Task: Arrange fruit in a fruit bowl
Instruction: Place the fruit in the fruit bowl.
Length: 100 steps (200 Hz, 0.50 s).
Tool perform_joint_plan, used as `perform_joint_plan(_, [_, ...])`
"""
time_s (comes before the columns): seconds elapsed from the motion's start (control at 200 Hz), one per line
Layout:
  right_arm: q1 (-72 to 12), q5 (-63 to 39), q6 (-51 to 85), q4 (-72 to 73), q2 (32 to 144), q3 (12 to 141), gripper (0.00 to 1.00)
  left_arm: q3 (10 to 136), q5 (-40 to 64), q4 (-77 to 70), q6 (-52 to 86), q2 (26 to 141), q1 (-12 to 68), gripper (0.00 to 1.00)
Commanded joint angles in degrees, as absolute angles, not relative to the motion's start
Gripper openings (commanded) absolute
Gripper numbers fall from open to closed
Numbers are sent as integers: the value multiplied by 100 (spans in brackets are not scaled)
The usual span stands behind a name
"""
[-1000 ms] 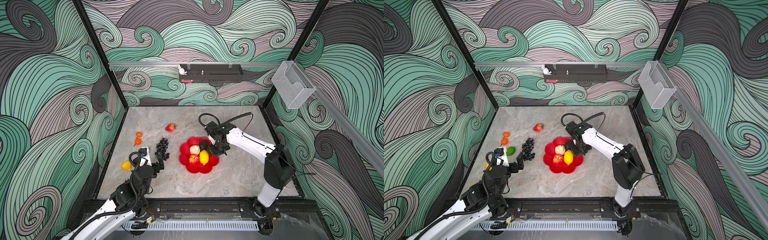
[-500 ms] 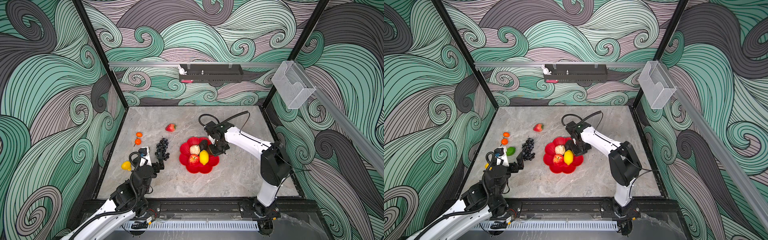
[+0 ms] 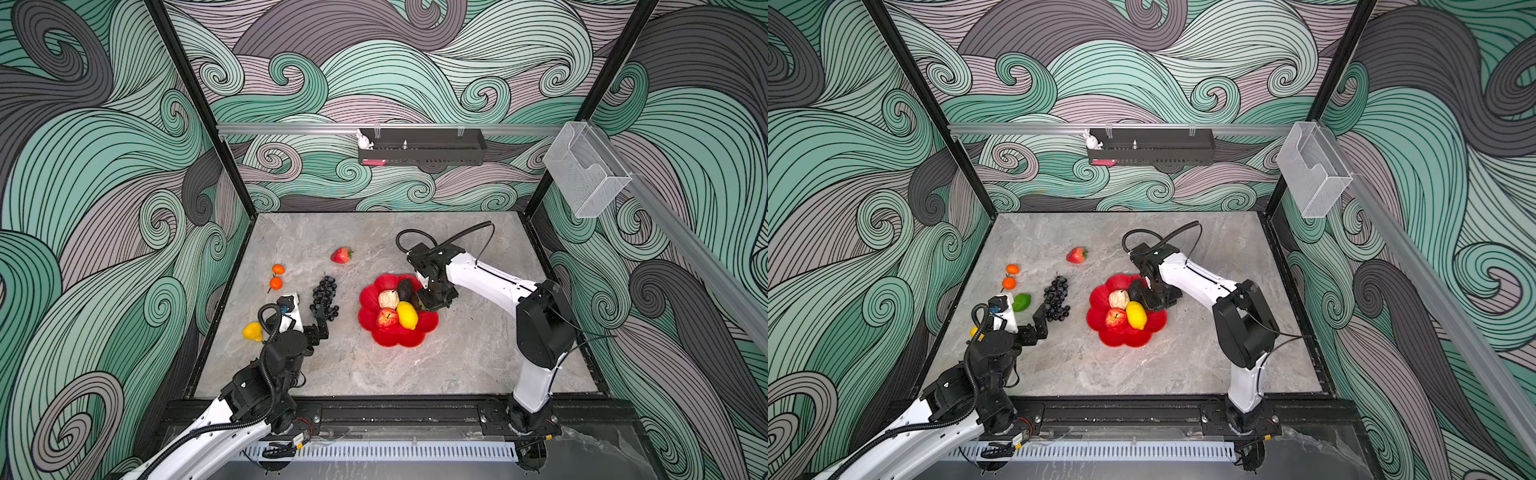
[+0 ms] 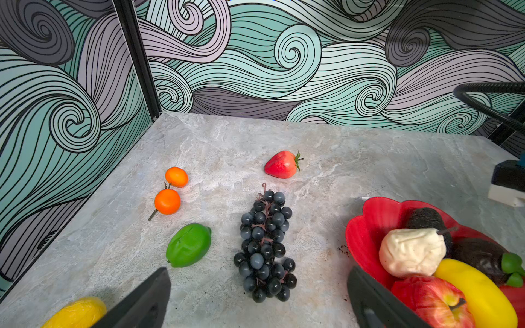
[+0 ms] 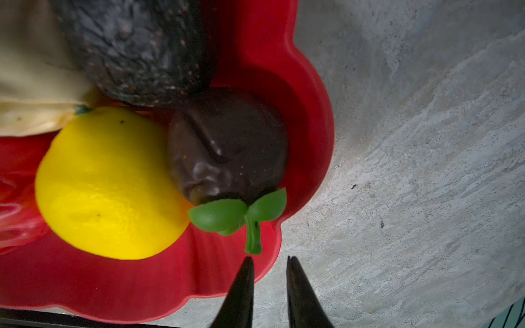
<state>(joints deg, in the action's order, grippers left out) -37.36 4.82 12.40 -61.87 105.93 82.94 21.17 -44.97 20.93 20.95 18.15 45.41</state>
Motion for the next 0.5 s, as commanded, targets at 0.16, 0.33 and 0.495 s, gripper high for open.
perform_joint_plan(0.16, [-3709, 642, 1215, -6311, 10541, 8510, 23, 2127, -4560, 1980, 2014, 1876, 4518, 99])
perform_joint_plan(0.33, [-3737, 650, 1236, -6389, 10176, 8561, 25, 2136, -4548, 1917, 1986, 2033, 4518, 99])
perform_joint_plan(0.495, [-3770, 943, 1257, -6389, 9290, 8540, 34, 2175, -4531, 1822, 1982, 2319, 4509, 99])
